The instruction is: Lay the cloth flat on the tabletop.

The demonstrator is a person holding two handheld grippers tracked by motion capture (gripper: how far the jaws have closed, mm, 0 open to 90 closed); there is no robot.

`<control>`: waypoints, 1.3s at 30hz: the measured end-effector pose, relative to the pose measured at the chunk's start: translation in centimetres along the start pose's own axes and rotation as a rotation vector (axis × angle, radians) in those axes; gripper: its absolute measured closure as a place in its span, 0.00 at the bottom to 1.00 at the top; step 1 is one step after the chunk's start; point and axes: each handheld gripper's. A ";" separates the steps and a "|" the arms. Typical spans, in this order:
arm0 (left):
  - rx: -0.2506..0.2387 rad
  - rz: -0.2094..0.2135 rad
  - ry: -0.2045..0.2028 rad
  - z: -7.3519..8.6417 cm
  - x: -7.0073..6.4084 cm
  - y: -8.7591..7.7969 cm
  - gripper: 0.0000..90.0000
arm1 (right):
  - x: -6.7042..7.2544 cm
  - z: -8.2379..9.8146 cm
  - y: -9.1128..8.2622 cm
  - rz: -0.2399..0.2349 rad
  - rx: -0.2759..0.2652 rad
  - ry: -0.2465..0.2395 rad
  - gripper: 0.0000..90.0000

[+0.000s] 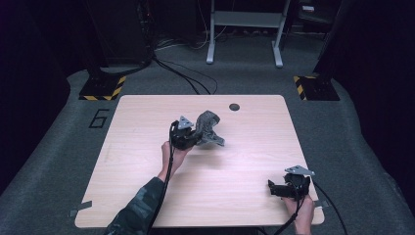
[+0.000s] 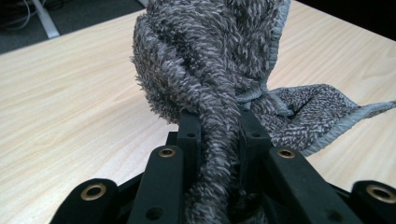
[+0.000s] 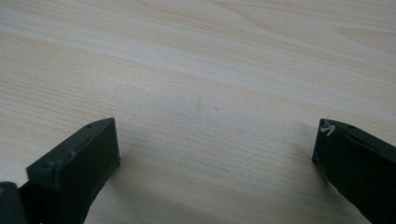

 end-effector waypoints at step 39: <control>0.110 0.124 0.027 9.0 -7.5 -5.2 0.72 | 0.0 0.0 0.0 0.005 0.000 0.004 0.00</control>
Point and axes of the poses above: each handheld gripper's, and its own axes: y roughly forward along the jaws, z roughly out of its underside, x roughly to its left, and after that the axes turned 2 degrees about z, right-handed
